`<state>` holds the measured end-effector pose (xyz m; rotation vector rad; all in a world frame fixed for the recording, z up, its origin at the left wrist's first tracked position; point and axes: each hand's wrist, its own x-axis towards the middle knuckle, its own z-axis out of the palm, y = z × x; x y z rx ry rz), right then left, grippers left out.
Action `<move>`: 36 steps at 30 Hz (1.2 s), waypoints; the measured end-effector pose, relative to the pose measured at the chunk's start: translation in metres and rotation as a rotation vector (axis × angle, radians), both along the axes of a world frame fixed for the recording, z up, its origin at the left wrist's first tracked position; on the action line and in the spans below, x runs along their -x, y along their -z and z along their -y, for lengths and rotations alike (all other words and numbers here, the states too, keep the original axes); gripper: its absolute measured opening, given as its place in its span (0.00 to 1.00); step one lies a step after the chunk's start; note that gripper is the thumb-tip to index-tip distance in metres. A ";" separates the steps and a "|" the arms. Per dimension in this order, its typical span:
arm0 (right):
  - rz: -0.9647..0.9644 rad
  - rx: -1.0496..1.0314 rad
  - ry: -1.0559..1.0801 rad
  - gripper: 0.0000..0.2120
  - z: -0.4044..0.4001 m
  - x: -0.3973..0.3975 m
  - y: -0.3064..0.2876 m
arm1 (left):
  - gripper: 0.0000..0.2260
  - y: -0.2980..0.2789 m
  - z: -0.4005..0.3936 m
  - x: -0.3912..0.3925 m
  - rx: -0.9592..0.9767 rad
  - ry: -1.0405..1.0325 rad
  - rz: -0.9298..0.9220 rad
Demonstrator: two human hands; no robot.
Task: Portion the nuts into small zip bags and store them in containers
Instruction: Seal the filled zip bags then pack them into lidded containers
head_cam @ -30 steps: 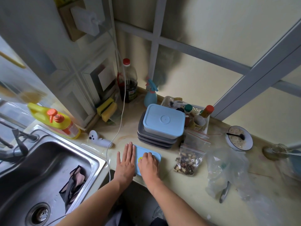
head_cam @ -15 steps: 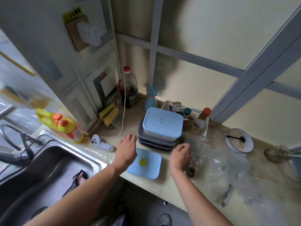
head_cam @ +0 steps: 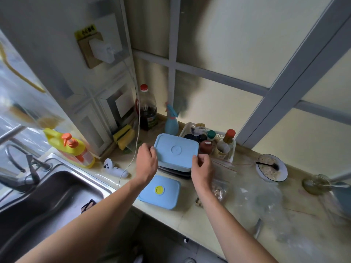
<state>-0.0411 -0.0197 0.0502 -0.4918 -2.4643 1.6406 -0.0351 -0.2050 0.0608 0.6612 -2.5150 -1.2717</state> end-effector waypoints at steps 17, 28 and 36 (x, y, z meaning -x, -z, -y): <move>-0.105 -0.134 -0.149 0.06 0.033 -0.104 0.059 | 0.13 0.061 0.036 -0.101 0.043 -0.105 0.127; 0.055 -0.354 -0.131 0.16 0.047 -0.089 0.061 | 0.05 0.072 0.041 -0.090 0.175 0.137 0.161; 0.130 -0.214 -0.078 0.12 0.050 -0.061 0.052 | 0.47 0.072 0.020 -0.070 0.587 0.864 0.041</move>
